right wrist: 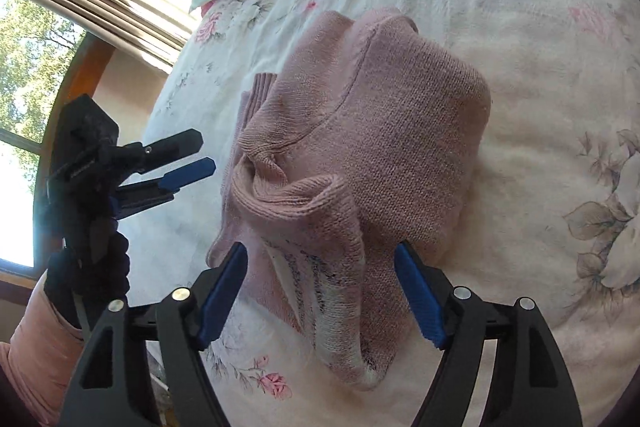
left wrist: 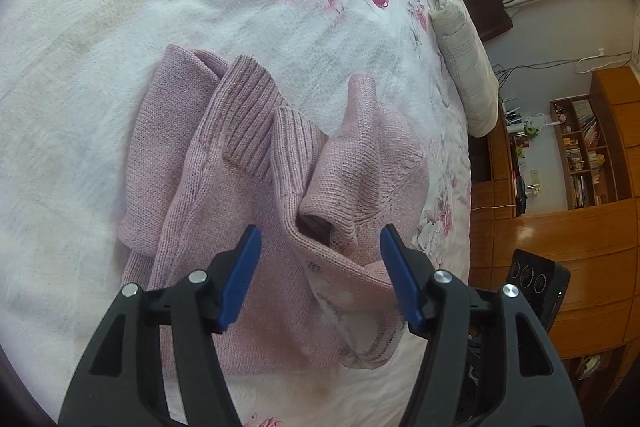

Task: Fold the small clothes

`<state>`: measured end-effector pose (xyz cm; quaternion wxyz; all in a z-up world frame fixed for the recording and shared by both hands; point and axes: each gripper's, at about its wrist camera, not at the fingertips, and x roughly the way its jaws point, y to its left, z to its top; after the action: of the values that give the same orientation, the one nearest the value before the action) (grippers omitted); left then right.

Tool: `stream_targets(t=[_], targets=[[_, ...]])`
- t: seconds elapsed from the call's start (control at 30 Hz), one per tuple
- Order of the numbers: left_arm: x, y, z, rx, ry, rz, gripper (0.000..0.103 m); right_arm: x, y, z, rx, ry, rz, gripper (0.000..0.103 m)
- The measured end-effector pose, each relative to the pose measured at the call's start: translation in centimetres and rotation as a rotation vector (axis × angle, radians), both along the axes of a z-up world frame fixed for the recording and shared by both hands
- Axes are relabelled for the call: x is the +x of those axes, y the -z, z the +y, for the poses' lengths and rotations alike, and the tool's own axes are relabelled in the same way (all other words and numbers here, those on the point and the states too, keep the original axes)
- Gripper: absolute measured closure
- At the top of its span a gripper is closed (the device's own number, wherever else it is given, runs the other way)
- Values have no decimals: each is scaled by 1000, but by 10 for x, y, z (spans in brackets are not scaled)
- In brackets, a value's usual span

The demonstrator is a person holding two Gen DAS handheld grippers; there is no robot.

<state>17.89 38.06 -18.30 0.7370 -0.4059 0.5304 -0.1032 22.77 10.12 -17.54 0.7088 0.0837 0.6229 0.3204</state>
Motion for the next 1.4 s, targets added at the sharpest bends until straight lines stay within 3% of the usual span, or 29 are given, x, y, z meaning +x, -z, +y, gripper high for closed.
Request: stream_targets(t=[0.07, 0.2, 0.3, 0.47, 0.57, 0.77, 0.8, 0.87, 0.9, 1.0, 1.23, 1.4], targets=[[3, 2, -1, -6, 3, 10, 41, 3, 3, 0, 51, 21, 8, 38], [11, 9, -2, -33, 6, 21, 39, -3, -5, 7, 133, -9, -5, 79], [17, 21, -3, -56, 2, 42, 38, -25, -17, 24, 153, -114, -33, 83], [26, 45, -2, -94, -8, 91, 38, -66, -21, 50, 91, -234, -84, 86], [32, 54, -4, -155, -26, 100, 38, -73, -25, 43, 124, -200, -80, 86], [59, 51, -29, -170, 55, 91, 37, -69, -33, 13, 194, -120, -51, 87], [64, 50, -34, -160, 69, 90, 40, -69, -34, 10, 197, -112, -50, 87], [71, 48, -40, -137, 86, 81, 61, -67, -37, 7, 204, -103, -51, 87], [74, 46, -43, -134, 97, 69, 72, -66, -39, 7, 207, -100, -51, 87], [77, 27, -45, -101, 130, -8, 79, -68, -38, 9, 247, -87, -32, 87], [71, -22, -23, -65, 162, -140, 81, -74, -39, 33, 321, -101, -9, 86], [56, -31, 11, -27, 133, -179, 81, -80, -41, 69, 328, -158, -15, 87]])
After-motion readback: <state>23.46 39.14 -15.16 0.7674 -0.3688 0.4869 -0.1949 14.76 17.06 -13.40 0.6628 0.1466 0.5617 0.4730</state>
